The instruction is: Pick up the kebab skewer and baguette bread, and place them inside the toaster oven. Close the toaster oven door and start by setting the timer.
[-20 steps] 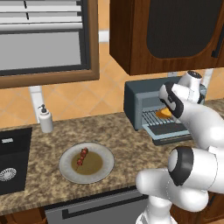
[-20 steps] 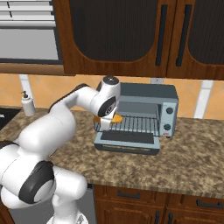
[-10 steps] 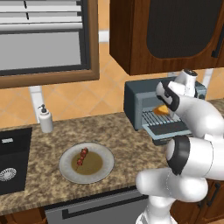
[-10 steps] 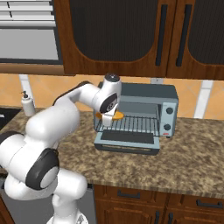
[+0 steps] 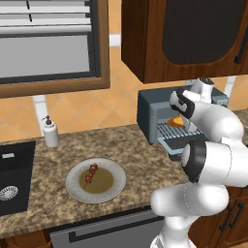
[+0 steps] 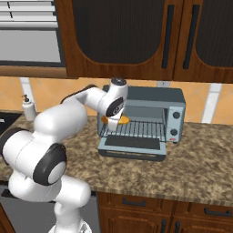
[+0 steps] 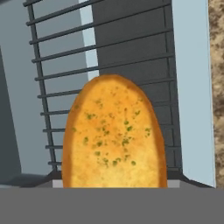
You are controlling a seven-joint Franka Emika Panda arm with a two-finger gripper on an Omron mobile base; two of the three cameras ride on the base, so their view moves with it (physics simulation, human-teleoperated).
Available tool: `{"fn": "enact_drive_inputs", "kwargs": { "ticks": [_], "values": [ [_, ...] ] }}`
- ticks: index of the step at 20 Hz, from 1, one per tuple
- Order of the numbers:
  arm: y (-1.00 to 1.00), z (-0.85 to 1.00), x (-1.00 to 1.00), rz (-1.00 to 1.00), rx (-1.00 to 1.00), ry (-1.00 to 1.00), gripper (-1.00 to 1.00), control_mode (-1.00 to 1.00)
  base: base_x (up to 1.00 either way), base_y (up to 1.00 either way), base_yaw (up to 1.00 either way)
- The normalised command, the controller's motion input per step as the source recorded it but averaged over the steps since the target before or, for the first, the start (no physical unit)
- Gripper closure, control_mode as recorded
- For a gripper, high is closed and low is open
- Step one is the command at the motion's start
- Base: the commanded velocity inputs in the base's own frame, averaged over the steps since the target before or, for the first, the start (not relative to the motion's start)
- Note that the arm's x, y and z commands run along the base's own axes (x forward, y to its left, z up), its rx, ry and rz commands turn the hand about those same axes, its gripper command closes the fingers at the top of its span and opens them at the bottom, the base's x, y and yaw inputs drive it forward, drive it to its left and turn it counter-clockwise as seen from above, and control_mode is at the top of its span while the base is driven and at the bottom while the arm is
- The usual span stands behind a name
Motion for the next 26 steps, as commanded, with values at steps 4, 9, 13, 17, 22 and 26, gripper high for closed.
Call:
{"fn": "enact_drive_inputs", "kwargs": {
  "ticks": [4, 9, 13, 17, 22, 26],
  "values": [
    [0.0, -0.19, 0.12, 0.0, 0.0, 0.0, 1.0, -1.0, 0.0, 0.0, 0.0],
    [0.0, -0.01, 0.33, 0.0, 0.0, 0.0, 1.0, -1.0, 0.0, 0.0, 0.0],
    [0.0, 0.0, 0.34, 0.0, 0.0, 0.0, 1.0, -1.0, 0.0, 0.0, 0.0],
    [0.0, 0.0, 0.31, 0.0, 0.0, 0.0, 1.0, -1.0, 0.0, 0.0, 0.0],
    [0.0, 0.0, 0.14, 0.0, 0.0, 0.0, -1.0, -1.0, 0.0, 0.0, 0.0],
    [0.0, 0.0, 0.0, 0.0, 0.0, 0.0, -1.0, -1.0, 0.0, 0.0, 0.0]
  ]
}}
